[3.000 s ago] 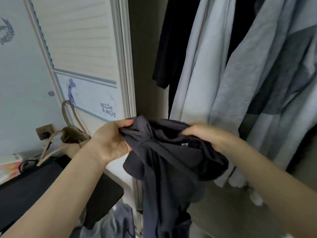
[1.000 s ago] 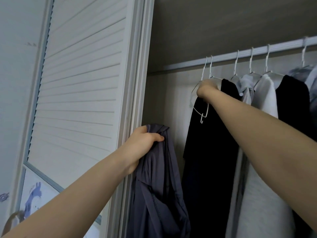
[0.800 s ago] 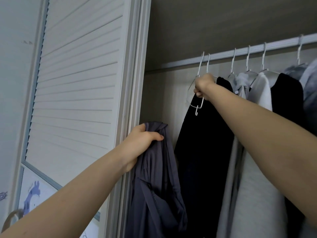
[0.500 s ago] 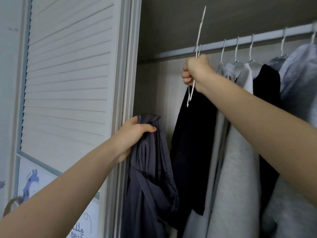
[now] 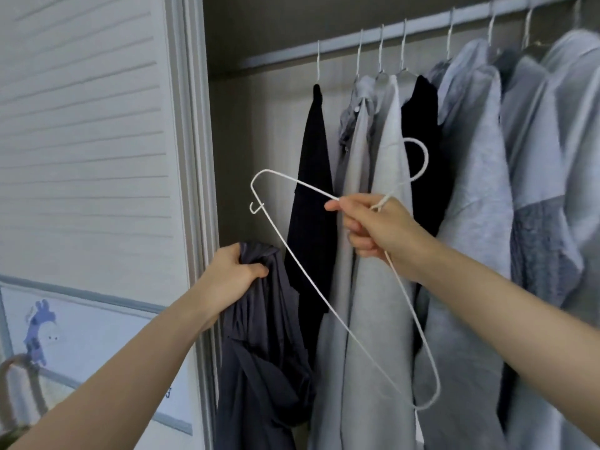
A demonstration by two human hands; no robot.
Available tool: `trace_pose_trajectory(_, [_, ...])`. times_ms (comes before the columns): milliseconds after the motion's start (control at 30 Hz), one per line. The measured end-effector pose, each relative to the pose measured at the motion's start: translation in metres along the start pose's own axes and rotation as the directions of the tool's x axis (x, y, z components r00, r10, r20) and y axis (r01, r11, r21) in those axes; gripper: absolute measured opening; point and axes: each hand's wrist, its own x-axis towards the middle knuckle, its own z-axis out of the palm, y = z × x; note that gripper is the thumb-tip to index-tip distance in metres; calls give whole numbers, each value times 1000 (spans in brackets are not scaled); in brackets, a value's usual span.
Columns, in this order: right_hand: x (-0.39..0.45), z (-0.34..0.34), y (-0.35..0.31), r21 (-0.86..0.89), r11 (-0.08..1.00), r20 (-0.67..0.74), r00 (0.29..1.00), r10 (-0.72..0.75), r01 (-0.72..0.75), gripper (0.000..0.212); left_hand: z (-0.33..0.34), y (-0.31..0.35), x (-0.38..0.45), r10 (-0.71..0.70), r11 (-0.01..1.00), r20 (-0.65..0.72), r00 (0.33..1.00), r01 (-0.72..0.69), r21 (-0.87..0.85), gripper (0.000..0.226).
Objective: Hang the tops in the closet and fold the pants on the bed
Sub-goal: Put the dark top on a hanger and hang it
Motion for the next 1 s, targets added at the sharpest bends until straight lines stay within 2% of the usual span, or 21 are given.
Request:
trace_pose_trajectory(100, [-40, -28, 9, -51, 998, 68, 997, 31, -27, 25, 8, -5, -7, -16, 998, -51, 999, 18, 53, 16])
trace_pose_trajectory(200, [-72, -59, 11, -86, 988, 90, 987, 134, -127, 33, 12, -8, -10, -5, 988, -120, 993, 23, 153, 5])
trace_pose_trajectory(333, [-98, -87, 11, -100, 951, 141, 942, 304, -292, 29, 22, 0, -14, -30, 998, -85, 996, 34, 51, 12])
trace_pose_trajectory(400, [-102, -88, 16, -143, 931, 182, 916, 358, -335, 26, 33, 6, -17, -3, 997, -19, 1000, 5, 81, 22])
trace_pose_trajectory(500, [-100, -83, 29, -153, 928, 171, 916, 363, -339, 23, 57, 20, -27, 109, 957, 135, 985, -140, 253, 34])
trace_pose_trajectory(600, [-98, -74, 43, -151, 918, 201, 898, 393, -368, 25, 76, 27, -38, 165, 899, 208, 964, -234, 371, 23])
trace_pose_trajectory(700, [-105, -62, 59, -187, 907, 206, 888, 411, -376, 25, 88, 27, -53, 166, 885, 284, 944, -269, 379, 19])
trace_pose_trajectory(767, [-113, -52, 66, -215, 917, 194, 906, 376, -335, 25, 96, 27, -67, 167, 888, 378, 911, -305, 343, 17])
trace_pose_trajectory(867, [-123, -41, 71, -149, 951, 113, 951, 288, -270, 37, 101, 22, -85, 137, 860, 516, 846, -359, 362, 12])
trace_pose_trajectory(900, [-126, -40, 71, -125, 961, 83, 963, 257, -245, 40, 100, 21, -91, 118, 822, 526, 843, -380, 425, 14])
trace_pose_trajectory(933, [-128, -40, 71, -111, 969, 56, 972, 227, -220, 42, 97, 18, -96, 144, 720, 519, 842, -449, 529, 18])
trace_pose_trajectory(967, [-131, -41, 72, -101, 975, 40, 979, 201, -196, 44, 95, 16, -101, 238, 530, 503, 831, -545, 650, 25])
trace_pose_trajectory(1000, [-134, -40, 71, -93, 982, 38, 985, 169, -165, 45, 93, 17, -103, 365, 311, 502, 784, -611, 728, 30])
